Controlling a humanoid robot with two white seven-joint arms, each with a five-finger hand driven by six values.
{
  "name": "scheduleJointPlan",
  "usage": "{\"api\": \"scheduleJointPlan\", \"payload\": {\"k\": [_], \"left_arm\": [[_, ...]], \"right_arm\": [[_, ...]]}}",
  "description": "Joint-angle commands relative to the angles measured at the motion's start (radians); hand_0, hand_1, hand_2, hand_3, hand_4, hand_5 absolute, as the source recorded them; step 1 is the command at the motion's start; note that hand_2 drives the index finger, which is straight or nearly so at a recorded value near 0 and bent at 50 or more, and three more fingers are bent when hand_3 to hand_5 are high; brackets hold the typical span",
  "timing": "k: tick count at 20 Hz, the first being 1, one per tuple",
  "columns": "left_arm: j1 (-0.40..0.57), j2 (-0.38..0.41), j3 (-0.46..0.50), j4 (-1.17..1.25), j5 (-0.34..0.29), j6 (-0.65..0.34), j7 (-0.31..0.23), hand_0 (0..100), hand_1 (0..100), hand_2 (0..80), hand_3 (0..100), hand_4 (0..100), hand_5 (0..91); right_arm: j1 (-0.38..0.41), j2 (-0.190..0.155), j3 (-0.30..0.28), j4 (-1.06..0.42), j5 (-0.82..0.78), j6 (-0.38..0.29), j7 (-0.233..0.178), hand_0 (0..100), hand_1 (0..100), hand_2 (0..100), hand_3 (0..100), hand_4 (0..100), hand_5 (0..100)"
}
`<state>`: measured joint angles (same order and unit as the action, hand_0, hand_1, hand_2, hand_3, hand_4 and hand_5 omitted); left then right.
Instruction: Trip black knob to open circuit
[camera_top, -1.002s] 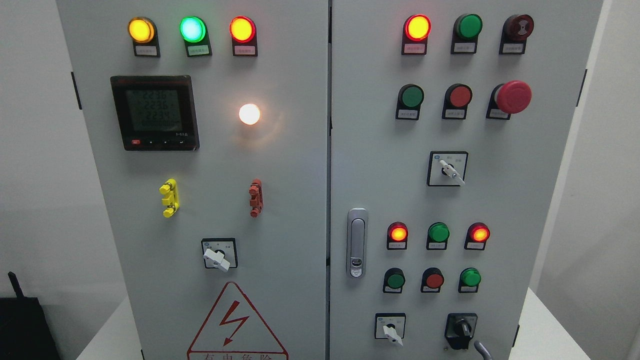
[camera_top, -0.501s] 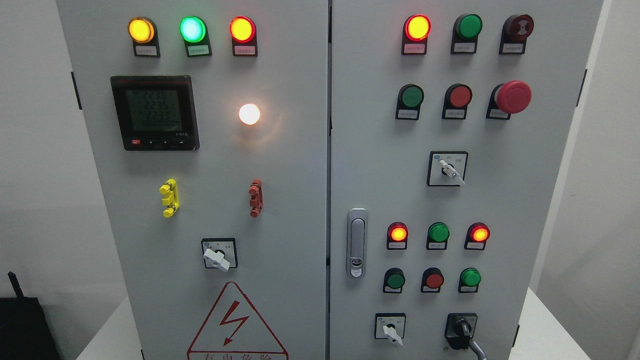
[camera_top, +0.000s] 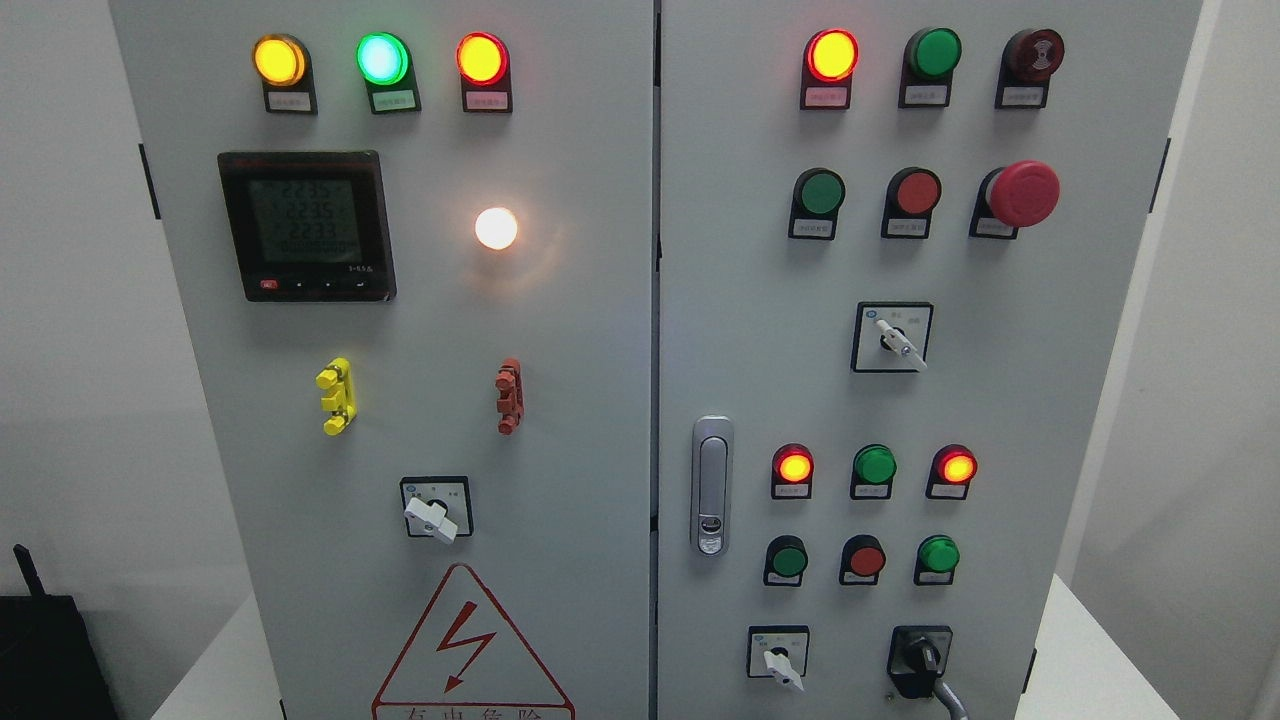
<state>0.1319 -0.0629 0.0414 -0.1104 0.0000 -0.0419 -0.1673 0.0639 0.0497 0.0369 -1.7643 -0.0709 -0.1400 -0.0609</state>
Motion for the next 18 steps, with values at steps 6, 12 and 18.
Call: {"api": "scheduleJointPlan", "payload": {"k": [6,12,18], "left_arm": [[0.0,0.0,0.0,0.0,-0.023,0.002,0.003,12,39,0.0,0,0,0.0],[0.0,0.0,0.0,0.0,-0.023,0.004,0.003,12,39,0.0,0,0,0.0],[0.0,0.0,0.0,0.0,-0.023,0.002,0.003,12,39,0.0,0,0,0.0]], "right_arm": [[-0.006,0.002,0.018,0.0,0.0,0.002,0.007,0,0,0,100,100,100],[-0.007,0.002,0.024,0.0,-0.001,0.002,0.006,0,0,0,100,100,100],[-0.007,0.002,0.032,0.0,-0.001,0.002,0.0,0,0,0,100,100,100]]}}
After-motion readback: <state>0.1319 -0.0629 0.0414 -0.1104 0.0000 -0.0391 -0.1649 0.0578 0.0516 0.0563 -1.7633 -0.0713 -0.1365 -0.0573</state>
